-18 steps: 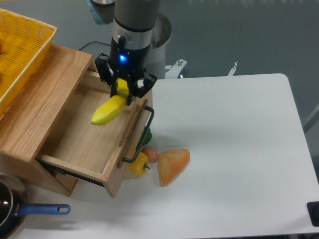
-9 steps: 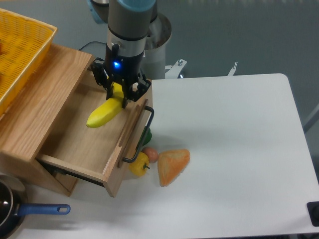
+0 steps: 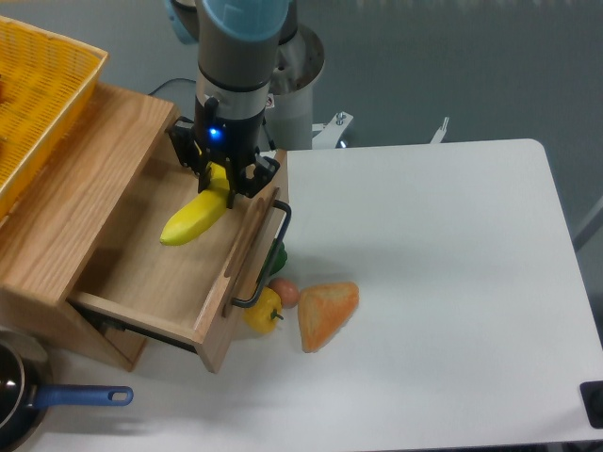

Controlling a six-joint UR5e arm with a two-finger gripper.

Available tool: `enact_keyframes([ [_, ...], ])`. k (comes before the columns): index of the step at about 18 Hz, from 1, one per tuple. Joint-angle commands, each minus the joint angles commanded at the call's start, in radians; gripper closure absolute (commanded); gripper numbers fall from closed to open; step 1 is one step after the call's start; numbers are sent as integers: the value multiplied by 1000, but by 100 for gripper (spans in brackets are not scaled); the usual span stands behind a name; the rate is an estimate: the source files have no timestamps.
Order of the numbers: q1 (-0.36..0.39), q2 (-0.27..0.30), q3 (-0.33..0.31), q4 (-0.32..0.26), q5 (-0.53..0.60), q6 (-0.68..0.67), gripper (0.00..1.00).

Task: Place the banana in the top drawer
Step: 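Carry the banana over the open wooden drawer, then lower the banana down into the drawer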

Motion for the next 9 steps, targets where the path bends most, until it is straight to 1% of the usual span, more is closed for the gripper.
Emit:
enact_keyframes([
  [3,-18,-8,0,2,8,-2,59],
  [6,-43,-20,2,0,72,-15,59],
  [9,-51,-26,0,0,78,-28,59],
])
